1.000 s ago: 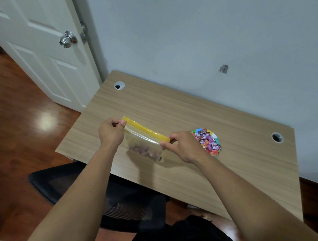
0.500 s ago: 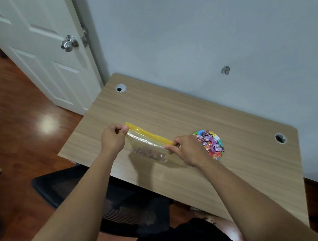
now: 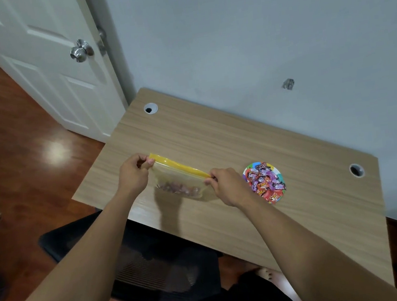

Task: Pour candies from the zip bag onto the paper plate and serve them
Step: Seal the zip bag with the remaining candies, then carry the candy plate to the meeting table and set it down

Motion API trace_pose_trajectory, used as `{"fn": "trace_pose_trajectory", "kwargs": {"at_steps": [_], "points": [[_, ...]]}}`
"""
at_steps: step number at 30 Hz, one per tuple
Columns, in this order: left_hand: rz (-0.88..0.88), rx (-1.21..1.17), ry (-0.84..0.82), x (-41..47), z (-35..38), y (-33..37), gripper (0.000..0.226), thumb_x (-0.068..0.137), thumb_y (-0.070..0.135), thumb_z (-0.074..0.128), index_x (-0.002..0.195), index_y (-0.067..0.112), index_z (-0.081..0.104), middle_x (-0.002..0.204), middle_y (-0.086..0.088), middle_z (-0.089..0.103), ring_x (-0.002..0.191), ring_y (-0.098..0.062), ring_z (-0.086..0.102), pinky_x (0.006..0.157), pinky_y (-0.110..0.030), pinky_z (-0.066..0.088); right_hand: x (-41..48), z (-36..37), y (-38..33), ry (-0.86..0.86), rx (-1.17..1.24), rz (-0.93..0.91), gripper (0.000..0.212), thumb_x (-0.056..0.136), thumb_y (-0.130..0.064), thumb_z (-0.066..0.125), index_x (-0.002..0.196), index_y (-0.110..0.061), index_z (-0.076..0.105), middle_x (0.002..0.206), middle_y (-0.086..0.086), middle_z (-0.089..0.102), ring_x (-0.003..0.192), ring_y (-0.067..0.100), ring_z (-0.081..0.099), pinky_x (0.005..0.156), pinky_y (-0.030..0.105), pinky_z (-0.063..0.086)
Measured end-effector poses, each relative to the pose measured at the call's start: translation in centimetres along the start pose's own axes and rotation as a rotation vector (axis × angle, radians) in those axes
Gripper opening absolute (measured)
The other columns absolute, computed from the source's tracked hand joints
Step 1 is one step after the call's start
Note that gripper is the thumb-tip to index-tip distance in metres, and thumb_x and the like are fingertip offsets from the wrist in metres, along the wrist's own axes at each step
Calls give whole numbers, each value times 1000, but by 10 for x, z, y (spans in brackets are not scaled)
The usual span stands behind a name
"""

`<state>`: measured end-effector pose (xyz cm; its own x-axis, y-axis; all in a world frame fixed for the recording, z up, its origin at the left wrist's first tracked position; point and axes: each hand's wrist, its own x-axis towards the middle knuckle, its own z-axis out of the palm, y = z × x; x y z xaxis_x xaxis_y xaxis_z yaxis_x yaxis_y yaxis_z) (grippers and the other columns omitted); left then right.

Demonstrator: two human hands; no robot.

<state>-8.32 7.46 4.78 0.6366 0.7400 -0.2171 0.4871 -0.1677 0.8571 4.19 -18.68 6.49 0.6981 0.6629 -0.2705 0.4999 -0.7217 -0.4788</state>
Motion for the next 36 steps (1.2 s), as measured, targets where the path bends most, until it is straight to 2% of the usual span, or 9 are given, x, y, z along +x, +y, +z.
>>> {"fn": "trace_pose_trajectory", "kwargs": {"at_steps": [5,10,14,19,21,25,28,31,36], "points": [[-22,-49,22,21,4,2,13,99,17,73,100,5,77,80,1,68,82,-21,61,72,-20,47,22,6,1,34,68,47,25,101,-39,62,83,-22,69,86,8,74,84,35,66,72,43,54],[-38,-132,-26,36,9,5,13,106,14,64,97,17,73,93,-14,71,80,-23,65,77,-41,58,32,6,10,84,176,34,19,104,-29,61,95,-18,75,84,5,75,78,27,63,69,32,39],[-22,-176,-34,38,17,9,22,107,16,62,127,13,73,114,-14,73,89,-25,69,81,-46,63,23,-6,28,101,290,45,25,104,-29,62,120,-14,76,112,5,81,101,26,76,90,38,58],[58,-33,74,32,35,10,37,101,32,60,138,26,62,127,-7,67,102,-33,73,86,-49,64,3,-28,86,93,367,258,37,105,-31,61,136,-14,69,129,0,76,108,13,72,96,25,52],[118,1,128,24,49,18,35,101,30,58,135,21,63,124,-12,65,102,-28,69,88,-39,60,-10,-37,116,118,403,339,31,105,-29,62,132,-16,72,123,-2,77,107,8,69,88,12,48],[211,-35,141,1,85,45,28,106,22,56,132,16,63,119,-15,64,88,-19,64,77,-31,56,-37,-48,175,187,437,450,28,102,-28,67,127,-16,73,118,4,79,104,17,74,94,31,54],[237,-77,76,-11,115,55,25,107,23,56,130,18,63,114,-11,65,84,-16,64,72,-31,56,-55,-51,210,202,414,504,27,102,-27,68,124,-14,73,120,7,79,99,17,74,84,26,51],[236,-46,-10,-25,147,63,26,108,22,57,132,17,63,111,-6,64,80,-3,59,71,-16,51,-66,-48,240,208,419,539,29,101,-28,70,125,-12,72,121,8,79,104,23,76,90,32,54],[152,15,-260,-39,204,52,35,104,27,65,139,23,60,120,-8,64,77,-9,57,74,-18,51,-70,-34,281,151,445,591,46,95,-28,78,137,-17,65,120,7,78,97,23,74,99,41,56]]}}
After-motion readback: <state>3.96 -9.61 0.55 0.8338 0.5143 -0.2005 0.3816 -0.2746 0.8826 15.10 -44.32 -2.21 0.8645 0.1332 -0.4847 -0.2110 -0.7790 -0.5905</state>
